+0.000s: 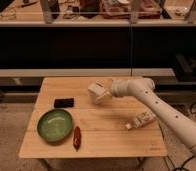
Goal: Place the white sponge in the ceramic cup
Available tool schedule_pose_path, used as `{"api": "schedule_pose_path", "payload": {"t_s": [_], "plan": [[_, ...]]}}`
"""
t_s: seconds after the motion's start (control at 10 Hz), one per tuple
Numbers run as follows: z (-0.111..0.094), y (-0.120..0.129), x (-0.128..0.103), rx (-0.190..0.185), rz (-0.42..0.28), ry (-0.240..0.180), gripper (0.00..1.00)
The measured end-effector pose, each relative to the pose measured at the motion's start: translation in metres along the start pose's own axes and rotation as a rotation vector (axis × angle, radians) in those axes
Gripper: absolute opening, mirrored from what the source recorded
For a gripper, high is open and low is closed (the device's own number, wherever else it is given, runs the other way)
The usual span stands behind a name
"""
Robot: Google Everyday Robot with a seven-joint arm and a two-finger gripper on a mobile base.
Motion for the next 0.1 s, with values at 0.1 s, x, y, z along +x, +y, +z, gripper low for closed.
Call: {"api": "schedule_pose_path", "payload": {"t_s": [0.1], "plan": [[-0.0025, 0.0029, -0.0014, -0.011, 0.003, -0.002, 0.80]]}}
